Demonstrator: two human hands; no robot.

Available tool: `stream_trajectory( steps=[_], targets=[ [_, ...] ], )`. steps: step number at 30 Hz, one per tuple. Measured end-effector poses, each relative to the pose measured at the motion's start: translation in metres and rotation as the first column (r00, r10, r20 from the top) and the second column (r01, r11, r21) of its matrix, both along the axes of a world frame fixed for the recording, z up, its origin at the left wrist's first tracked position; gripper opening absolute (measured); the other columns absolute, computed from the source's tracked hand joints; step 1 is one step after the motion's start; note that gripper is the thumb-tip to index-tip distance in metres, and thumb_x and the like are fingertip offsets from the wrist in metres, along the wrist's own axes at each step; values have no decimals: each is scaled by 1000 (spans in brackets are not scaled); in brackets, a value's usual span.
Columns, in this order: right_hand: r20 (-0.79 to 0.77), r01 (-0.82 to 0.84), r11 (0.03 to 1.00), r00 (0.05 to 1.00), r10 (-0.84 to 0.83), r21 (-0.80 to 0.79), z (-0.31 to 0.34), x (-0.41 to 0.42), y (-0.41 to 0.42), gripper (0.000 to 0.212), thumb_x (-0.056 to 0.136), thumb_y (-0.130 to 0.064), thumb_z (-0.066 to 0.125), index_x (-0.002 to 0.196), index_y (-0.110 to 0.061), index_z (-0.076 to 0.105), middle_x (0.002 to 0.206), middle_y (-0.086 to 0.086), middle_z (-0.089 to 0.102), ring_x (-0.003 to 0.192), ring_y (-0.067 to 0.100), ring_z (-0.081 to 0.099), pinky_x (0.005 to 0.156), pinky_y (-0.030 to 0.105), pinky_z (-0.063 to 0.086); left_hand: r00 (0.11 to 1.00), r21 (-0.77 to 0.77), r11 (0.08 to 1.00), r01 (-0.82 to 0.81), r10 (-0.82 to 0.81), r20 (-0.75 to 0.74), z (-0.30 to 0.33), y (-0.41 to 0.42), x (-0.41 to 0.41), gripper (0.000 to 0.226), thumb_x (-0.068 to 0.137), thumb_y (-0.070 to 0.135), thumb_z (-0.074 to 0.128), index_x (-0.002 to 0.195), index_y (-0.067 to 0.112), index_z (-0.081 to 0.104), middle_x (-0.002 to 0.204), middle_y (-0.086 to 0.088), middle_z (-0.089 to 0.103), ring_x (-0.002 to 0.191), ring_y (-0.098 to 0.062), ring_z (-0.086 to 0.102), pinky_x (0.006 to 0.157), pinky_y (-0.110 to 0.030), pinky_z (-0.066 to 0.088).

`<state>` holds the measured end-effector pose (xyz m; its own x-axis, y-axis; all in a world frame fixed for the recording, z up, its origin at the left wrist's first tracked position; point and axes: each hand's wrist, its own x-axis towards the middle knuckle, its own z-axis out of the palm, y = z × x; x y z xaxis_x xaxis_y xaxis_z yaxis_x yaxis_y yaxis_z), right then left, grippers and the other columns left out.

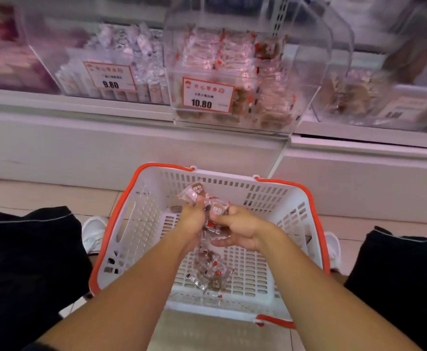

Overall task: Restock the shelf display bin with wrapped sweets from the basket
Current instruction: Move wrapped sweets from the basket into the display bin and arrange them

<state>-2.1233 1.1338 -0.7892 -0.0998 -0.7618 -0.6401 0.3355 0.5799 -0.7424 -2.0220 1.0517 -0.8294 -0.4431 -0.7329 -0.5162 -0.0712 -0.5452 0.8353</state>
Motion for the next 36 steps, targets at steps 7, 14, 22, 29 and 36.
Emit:
stream_trajectory(
  steps=[7,14,22,29,36],
  targets=[
    [309,389,904,894,-324,-177,25,-36,11,17,90,-13,60,106,-11,65,87,8,71,77,24,70,65,36,56,919,-199,928,314,-245,308,5,-17,8,42,103,40,40,135,13,42,110,-7,65,89,-19,64,79,-36,54],
    [101,304,917,953,-287,-257,47,-31,1,20,99,-14,53,114,-14,67,95,8,73,76,20,68,70,33,54,848,-219,821,527,-489,207,34,-4,-13,13,106,28,35,112,27,46,88,-4,61,63,-10,58,51,-25,46],
    [96,224,932,974,-205,-283,53,-16,-3,41,100,-9,50,141,-13,51,122,15,65,91,18,65,75,28,56,930,-3,930,368,-368,10,62,-2,-19,59,98,51,20,87,16,66,72,-4,65,53,-14,59,49,-24,45],
    [-225,25,949,969,-101,-314,58,-20,-10,71,100,-8,53,157,-25,14,137,2,58,112,13,62,93,24,51,928,215,910,355,-316,-197,74,-7,-17,92,80,87,8,123,29,66,123,-9,68,106,-27,68,81,-46,58],
    [-765,-422,905,601,231,-58,68,-9,-20,83,100,-23,54,158,-24,-5,165,-4,10,149,14,17,119,26,14,924,443,859,258,-85,-374,79,-17,-15,78,84,78,36,105,15,76,109,-14,72,94,-30,72,74,-43,58]
  ],
)
